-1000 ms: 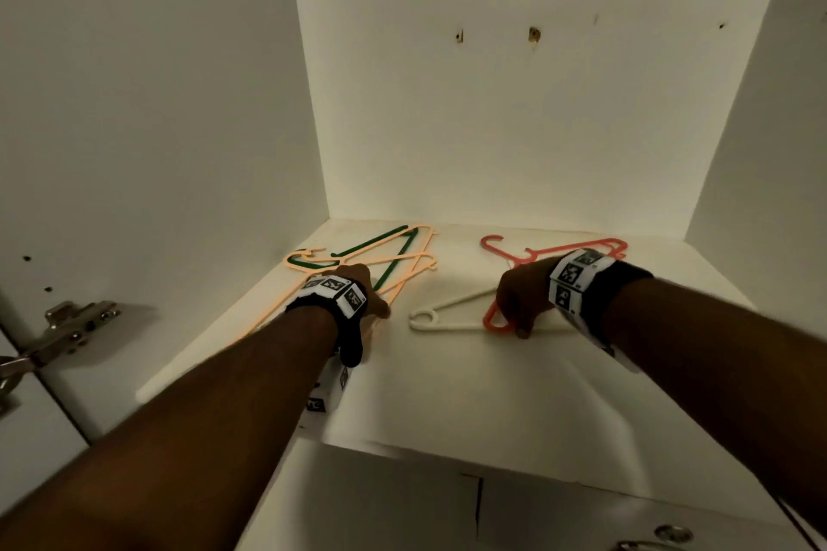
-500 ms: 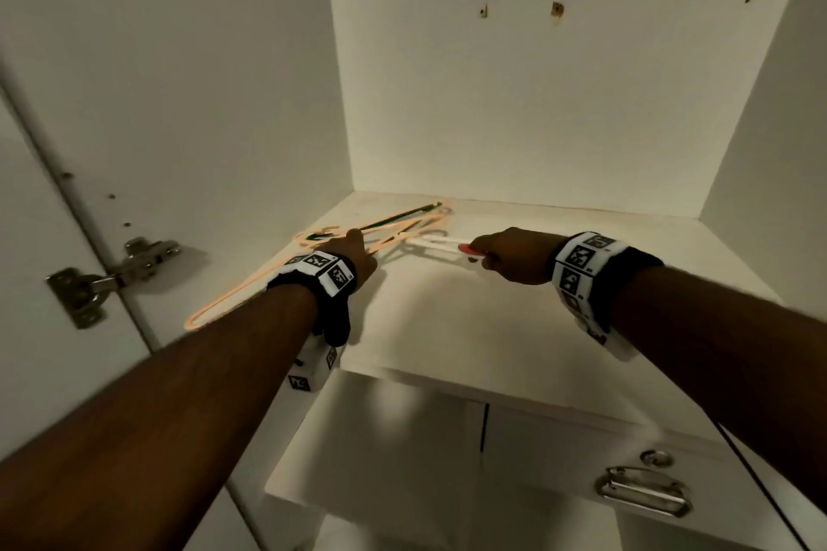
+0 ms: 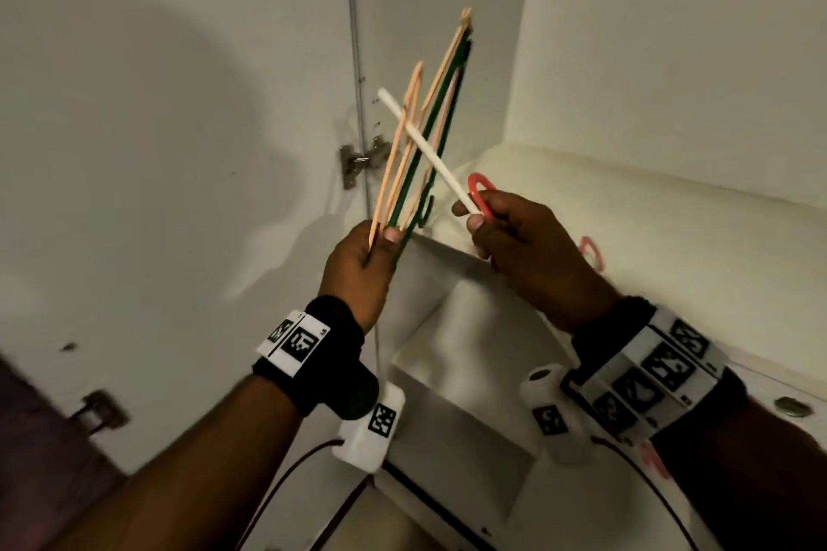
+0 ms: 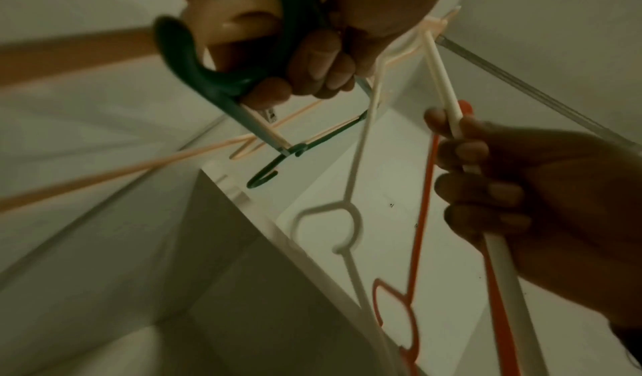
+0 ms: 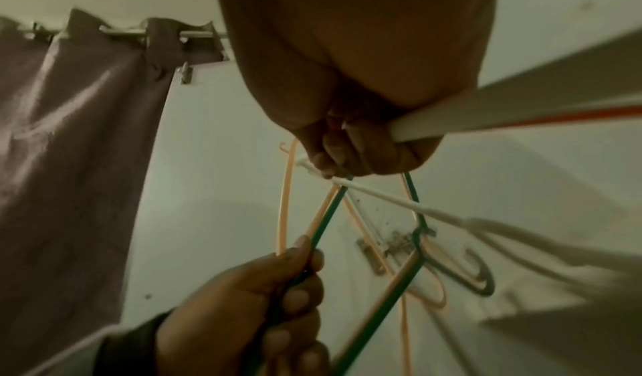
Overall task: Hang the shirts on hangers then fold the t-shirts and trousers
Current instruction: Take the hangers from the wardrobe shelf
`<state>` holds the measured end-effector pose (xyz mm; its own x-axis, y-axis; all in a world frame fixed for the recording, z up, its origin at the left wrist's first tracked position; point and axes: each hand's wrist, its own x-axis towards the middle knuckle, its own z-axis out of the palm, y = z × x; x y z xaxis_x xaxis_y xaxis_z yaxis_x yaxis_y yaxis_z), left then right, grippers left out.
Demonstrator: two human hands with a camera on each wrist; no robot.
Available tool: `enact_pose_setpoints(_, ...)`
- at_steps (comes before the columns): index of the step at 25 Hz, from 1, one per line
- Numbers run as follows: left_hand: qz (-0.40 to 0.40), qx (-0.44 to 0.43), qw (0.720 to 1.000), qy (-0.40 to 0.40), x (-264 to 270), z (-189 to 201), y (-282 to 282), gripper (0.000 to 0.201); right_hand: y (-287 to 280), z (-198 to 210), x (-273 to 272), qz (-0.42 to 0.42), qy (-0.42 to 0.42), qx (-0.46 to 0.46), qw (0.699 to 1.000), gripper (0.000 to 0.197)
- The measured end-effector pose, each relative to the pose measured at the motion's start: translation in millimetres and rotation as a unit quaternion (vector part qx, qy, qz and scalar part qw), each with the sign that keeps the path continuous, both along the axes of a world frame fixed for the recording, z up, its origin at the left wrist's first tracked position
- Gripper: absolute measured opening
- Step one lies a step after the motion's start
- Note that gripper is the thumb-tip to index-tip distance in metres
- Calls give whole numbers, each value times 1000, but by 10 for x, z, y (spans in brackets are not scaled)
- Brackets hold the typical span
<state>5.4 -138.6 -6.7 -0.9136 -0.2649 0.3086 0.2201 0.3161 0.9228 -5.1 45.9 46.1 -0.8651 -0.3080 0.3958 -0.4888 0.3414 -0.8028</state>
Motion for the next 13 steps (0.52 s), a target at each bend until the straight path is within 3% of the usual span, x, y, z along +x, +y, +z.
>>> enact_pose_setpoints(2, 5, 21, 1000, -19, 509, -208, -158, 18, -274, -239, 315, 93, -83, -67, 990, 18)
enact_pose_setpoints(5, 13, 30, 997, -75, 1204, -702, -394, 11, -518, -852, 624, 210, -178, -65, 959, 17)
enact_pose_setpoints(8, 58, 83, 981, -165, 1983, -1304, -589, 6, -672, -1604, 872, 298, -255, -24, 920, 22)
enact_pose_setpoints(13, 230, 133, 919, -291, 3463, -2054, -589, 8, -1087, -2571, 1552, 421, -319, 109, 842, 24)
